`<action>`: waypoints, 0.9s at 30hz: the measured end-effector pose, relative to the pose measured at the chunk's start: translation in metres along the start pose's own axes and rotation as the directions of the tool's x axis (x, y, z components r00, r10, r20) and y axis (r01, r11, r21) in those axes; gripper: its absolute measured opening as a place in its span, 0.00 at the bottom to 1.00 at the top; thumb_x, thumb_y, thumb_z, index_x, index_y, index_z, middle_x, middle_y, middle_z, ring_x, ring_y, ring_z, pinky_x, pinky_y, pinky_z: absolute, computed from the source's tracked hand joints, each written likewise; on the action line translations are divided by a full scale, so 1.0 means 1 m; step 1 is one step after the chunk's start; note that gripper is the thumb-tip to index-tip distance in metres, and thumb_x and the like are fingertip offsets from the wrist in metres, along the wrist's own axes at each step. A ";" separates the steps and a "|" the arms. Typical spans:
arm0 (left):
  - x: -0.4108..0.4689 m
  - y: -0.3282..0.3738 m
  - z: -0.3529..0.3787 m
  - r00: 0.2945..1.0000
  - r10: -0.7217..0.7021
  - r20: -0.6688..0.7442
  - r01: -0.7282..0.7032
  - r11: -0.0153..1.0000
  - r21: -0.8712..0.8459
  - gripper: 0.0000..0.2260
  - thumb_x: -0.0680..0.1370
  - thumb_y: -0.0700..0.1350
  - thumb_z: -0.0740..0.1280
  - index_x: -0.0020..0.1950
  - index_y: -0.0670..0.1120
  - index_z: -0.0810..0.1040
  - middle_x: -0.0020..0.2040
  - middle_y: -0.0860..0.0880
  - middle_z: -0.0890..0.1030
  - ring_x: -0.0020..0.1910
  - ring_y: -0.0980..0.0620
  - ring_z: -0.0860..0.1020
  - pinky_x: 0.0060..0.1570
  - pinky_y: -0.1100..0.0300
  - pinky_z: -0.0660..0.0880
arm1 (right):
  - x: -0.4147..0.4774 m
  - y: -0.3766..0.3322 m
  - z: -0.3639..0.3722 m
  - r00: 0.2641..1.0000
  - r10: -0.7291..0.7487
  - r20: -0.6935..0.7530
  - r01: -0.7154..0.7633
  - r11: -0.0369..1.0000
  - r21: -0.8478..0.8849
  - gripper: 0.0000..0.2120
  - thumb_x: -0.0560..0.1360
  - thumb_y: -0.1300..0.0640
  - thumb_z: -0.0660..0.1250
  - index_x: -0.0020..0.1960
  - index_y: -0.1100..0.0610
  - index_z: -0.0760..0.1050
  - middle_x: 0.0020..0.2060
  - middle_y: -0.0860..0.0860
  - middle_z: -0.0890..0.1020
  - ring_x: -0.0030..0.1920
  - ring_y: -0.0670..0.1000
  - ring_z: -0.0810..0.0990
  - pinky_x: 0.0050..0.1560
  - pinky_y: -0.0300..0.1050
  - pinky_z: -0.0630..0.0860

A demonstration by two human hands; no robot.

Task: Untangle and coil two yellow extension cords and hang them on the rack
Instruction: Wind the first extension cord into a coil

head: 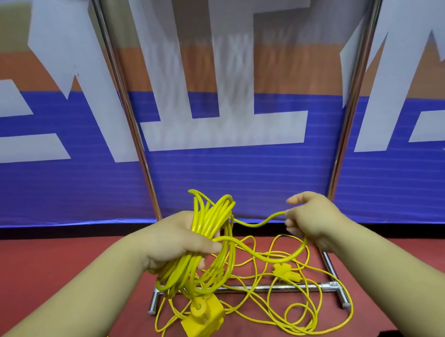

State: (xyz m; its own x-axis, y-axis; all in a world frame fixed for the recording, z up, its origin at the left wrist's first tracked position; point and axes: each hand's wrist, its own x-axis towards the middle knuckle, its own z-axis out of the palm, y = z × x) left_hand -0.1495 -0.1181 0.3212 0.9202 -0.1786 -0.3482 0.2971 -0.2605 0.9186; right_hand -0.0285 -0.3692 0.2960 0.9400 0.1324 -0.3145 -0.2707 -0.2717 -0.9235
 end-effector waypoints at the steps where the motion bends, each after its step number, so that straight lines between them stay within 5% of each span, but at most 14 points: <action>1: 0.000 0.000 0.000 1.000 0.000 -0.011 0.000 1.000 0.001 0.10 0.71 0.42 0.75 0.48 0.42 0.78 0.34 0.40 0.78 0.30 0.45 0.78 0.36 0.54 0.77 | 0.001 -0.002 -0.001 0.999 0.043 0.003 -0.043 0.996 0.083 0.08 0.78 0.69 0.63 0.54 0.59 0.74 0.39 0.59 0.79 0.30 0.51 0.75 0.31 0.43 0.75; 4: 0.002 -0.005 -0.001 0.998 -0.020 -0.051 0.017 0.999 -0.051 0.06 0.75 0.41 0.74 0.46 0.40 0.79 0.37 0.37 0.79 0.33 0.44 0.79 0.35 0.54 0.78 | 0.002 -0.004 -0.001 0.998 0.068 0.007 -0.068 0.993 0.100 0.06 0.77 0.68 0.63 0.47 0.60 0.77 0.39 0.60 0.79 0.28 0.52 0.67 0.33 0.44 0.65; 8: 0.006 -0.008 -0.002 0.971 -0.077 -0.225 0.054 0.993 -0.108 0.06 0.77 0.39 0.72 0.48 0.37 0.78 0.40 0.39 0.82 0.36 0.44 0.83 0.31 0.58 0.77 | 0.000 -0.005 0.003 1.000 0.013 -0.020 -0.011 0.996 0.085 0.09 0.77 0.68 0.62 0.51 0.59 0.77 0.39 0.58 0.81 0.24 0.50 0.63 0.27 0.40 0.62; 15: 0.003 0.001 -0.013 0.926 0.063 -0.373 -0.180 0.940 -0.288 0.07 0.77 0.38 0.70 0.40 0.42 0.76 0.32 0.45 0.74 0.27 0.50 0.74 0.30 0.59 0.74 | 0.000 0.017 0.026 0.997 -0.018 0.081 0.033 0.982 -0.188 0.08 0.69 0.64 0.69 0.48 0.60 0.78 0.41 0.60 0.84 0.28 0.52 0.68 0.30 0.43 0.64; 22: 0.001 0.007 -0.005 0.930 0.109 -0.352 -0.248 0.891 -0.380 0.04 0.76 0.38 0.70 0.44 0.41 0.76 0.33 0.44 0.76 0.27 0.50 0.74 0.31 0.58 0.73 | -0.021 -0.002 0.032 0.980 -0.129 0.154 0.108 0.985 0.137 0.03 0.77 0.65 0.68 0.49 0.63 0.80 0.37 0.56 0.81 0.30 0.47 0.75 0.36 0.42 0.75; 27: 0.011 0.000 0.012 0.932 -0.039 -0.359 -0.141 0.876 -0.461 0.07 0.77 0.38 0.69 0.55 0.41 0.79 0.51 0.41 0.85 0.28 0.53 0.76 0.33 0.58 0.75 | -0.042 -0.014 0.035 0.944 -0.131 0.304 0.038 0.956 0.292 0.08 0.77 0.69 0.66 0.53 0.63 0.81 0.39 0.56 0.82 0.34 0.47 0.78 0.38 0.40 0.76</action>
State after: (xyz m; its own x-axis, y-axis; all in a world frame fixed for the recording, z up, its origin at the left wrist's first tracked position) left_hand -0.1425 -0.1317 0.3148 0.9380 0.1846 -0.2933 0.2480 0.2338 0.9401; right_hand -0.0711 -0.3372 0.3142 0.8593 0.4502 -0.2428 -0.2835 0.0241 -0.9587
